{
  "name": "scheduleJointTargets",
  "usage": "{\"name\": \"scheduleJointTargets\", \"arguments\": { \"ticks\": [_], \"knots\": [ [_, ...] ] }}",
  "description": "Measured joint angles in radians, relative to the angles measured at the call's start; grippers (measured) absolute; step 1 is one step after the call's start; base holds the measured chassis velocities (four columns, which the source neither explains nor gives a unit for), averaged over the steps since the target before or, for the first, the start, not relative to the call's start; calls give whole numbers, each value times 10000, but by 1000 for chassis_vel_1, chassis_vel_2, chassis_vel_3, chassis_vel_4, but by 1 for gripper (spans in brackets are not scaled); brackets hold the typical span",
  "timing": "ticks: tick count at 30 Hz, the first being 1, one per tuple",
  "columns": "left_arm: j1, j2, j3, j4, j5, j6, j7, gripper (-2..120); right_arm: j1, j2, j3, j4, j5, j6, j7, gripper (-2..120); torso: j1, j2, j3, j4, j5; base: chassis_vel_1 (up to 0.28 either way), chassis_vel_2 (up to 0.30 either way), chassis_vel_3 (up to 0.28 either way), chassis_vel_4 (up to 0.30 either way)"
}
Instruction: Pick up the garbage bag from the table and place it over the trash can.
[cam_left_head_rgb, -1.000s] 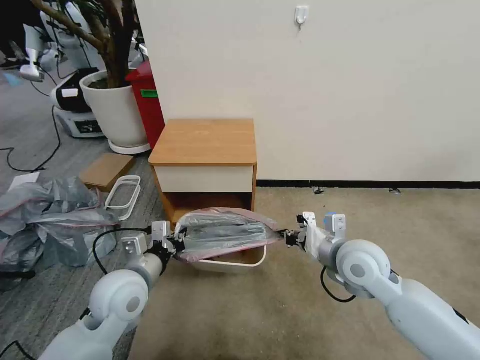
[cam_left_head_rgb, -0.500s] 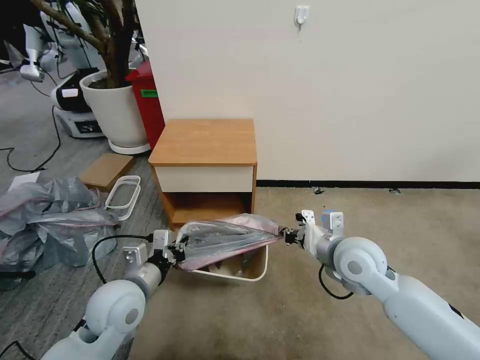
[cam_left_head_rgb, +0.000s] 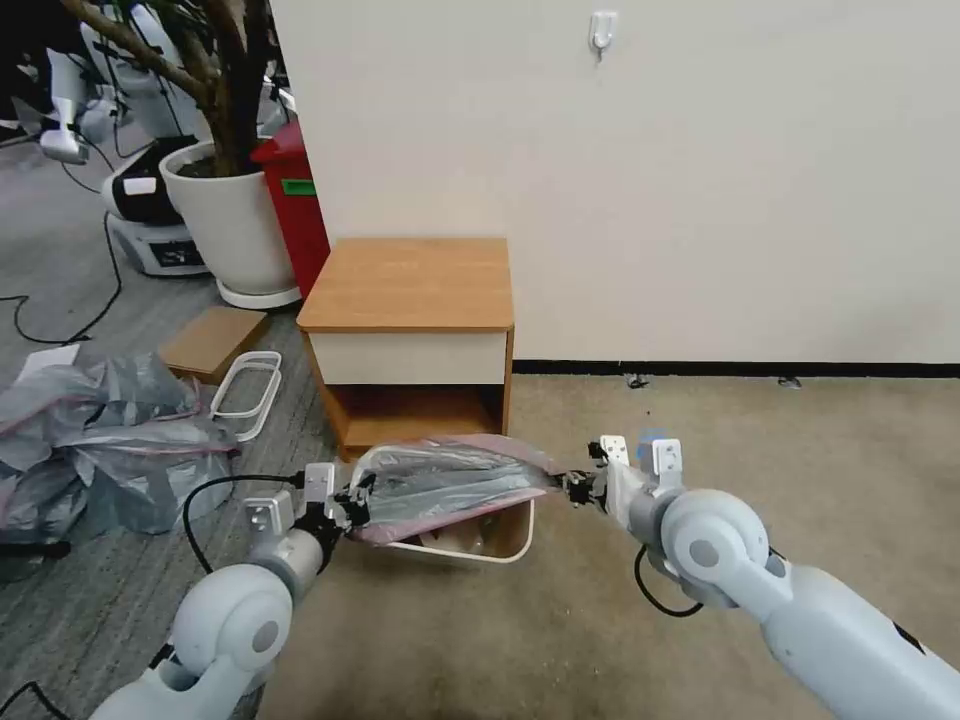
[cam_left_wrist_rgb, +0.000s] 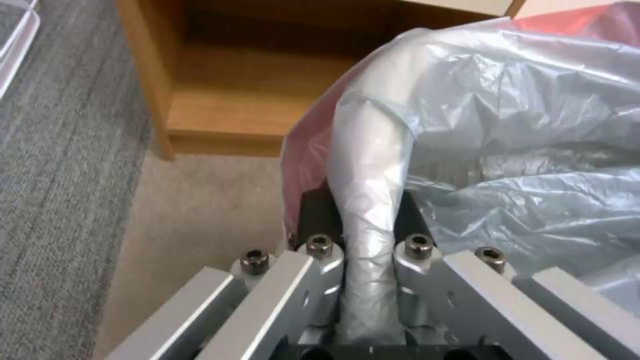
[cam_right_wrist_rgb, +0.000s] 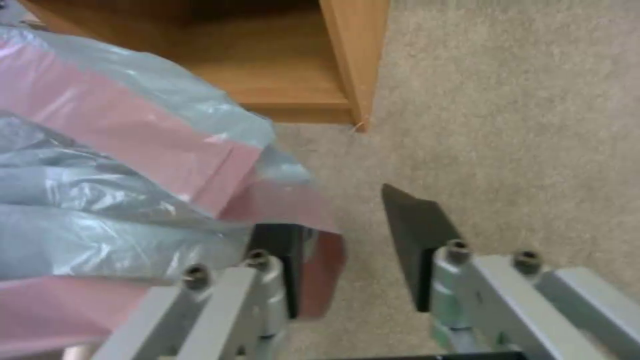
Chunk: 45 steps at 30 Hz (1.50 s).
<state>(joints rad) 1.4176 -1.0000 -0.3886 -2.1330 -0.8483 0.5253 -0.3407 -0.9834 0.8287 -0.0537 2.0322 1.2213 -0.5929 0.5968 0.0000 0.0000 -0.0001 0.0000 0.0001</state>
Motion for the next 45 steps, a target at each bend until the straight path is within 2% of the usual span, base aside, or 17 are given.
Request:
{"name": "scheduleJointTargets", "arguments": {
  "ticks": [1,3,5,6,8,9,16,21,24,27,29,31,33,35,41,43,45],
  "knots": [
    [10,23,7,1,-5,0,0,4,-68,-70,-46,38,-537,205,-144,43,0,0,0,0,-1,0,0,0,0],
    [7,36,10,15,-5,0,1,4,-111,-120,-61,84,-880,359,-269,45,0,0,1,0,0,0,0,0,0],
    [-22,87,48,84,0,-1,1,4,-209,-233,-27,331,-1202,517,-461,57,0,0,0,0,-1,0,0,0,0],
    [-22,87,48,84,0,-1,1,4,-209,-233,-27,331,-1202,517,-461,57,0,0,0,0,-1,0,0,0,0],
    [-48,110,99,122,3,0,0,4,-243,-328,-12,626,-1201,577,-531,68,0,0,0,0,-1,0,0,0,0],
    [-48,110,99,122,3,0,0,4,-243,-328,-12,626,-1201,577,-531,68,0,0,0,0,-1,0,0,0,0],
    [0,119,162,88,17,19,74,4,-148,-320,-32,571,-1040,735,-647,96,0,0,0,0,0,0,0,0,0],
    [108,117,118,42,17,15,289,4,-137,-277,-8,337,-985,774,-649,92,0,0,0,0,0,0,0,0,0],
    [248,67,0,7,13,-44,650,4,-226,-242,86,121,-952,778,-650,78,0,0,0,0,0,0,0,0,0],
    [333,26,-84,-15,-12,-114,923,4,-340,-209,178,16,-928,765,-649,71,0,0,0,0,0,0,0,0,0],
    [394,-34,-155,-16,-229,-269,1166,4,-555,-196,310,-6,-917,675,-645,59,0,0,1,0,-1,0,0,0,0],
    [394,-67,-179,-16,-341,-307,1187,4,-631,-193,345,-4,-914,624,-645,58,0,0,0,0,0,0,0,0,0],
    [368,-179,-208,25,-519,-499,1191,4,-820,-166,422,37,-910,568,-642,46,0,0,0,0,0,0,0,0,0],
    [349,-244,-206,72,-439,-557,1106,4,-974,-113,524,132,-892,560,-639,42,0,0,0,0,0,0,0,0,0],
    [220,-476,-276,182,-349,-724,666,4,-1397,6,855,425,-887,544,-609,43,0,0,0,0,0,0,0,0,0],
    [198,-537,-287,174,-464,-727,542,4,-1492,68,937,452,-921,578,-587,46,0,0,0,0,-1,0,0,0,0],
    [144,-629,-341,182,-554,-748,342,4,-1689,246,1235,593,-914,690,-547,59,0,0,0,-1,1,0,0,0,0]
  ]
}}
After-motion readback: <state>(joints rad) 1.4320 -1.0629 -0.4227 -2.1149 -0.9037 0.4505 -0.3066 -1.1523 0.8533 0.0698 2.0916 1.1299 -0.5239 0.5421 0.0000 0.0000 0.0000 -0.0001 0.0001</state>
